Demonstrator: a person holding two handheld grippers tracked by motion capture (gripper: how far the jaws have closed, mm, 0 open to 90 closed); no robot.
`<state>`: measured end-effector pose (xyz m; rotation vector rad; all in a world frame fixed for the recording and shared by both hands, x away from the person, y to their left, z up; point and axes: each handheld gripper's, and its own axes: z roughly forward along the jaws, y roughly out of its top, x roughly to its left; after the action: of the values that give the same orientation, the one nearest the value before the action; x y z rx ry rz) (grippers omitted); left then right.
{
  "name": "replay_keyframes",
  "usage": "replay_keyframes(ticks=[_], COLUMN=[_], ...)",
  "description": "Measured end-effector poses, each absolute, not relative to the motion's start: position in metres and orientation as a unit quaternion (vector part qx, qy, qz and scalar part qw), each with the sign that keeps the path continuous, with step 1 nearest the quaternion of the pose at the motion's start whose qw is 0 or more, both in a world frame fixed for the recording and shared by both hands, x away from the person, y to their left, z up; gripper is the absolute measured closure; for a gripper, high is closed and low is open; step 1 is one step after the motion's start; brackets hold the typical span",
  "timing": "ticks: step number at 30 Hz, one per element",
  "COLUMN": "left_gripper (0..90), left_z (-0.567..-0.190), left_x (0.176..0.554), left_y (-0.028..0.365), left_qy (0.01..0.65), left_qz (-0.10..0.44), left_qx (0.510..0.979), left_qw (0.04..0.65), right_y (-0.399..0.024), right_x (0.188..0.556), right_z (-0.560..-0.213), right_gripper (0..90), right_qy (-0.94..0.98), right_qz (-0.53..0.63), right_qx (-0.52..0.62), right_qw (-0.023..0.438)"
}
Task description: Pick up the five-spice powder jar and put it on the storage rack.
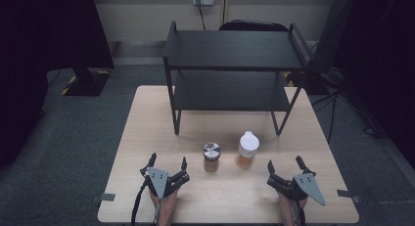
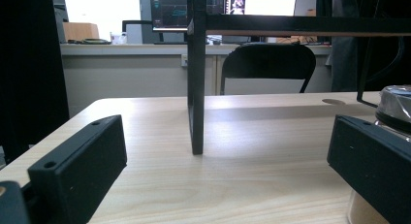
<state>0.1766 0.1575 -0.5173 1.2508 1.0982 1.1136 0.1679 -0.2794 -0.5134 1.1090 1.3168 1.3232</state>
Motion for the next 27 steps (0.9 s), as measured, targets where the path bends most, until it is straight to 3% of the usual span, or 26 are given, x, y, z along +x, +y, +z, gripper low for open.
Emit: replay_keyframes(ticks=[27], left_gripper=[0.0], left_z=[-0.5173], left_x=[0.1767], left_y=[0.1577], left_qy=[0.461], left_qz=[0.468], left_qx=[0.526], left_qw=[0.540], right_y=[-0.2772], right_x=[0.1671], right_z=[-0.5143], right_gripper=[0.3], right_qy=[0.532], right_qz=[0.537], right_qx=[0.454], right_qw=[0.471])
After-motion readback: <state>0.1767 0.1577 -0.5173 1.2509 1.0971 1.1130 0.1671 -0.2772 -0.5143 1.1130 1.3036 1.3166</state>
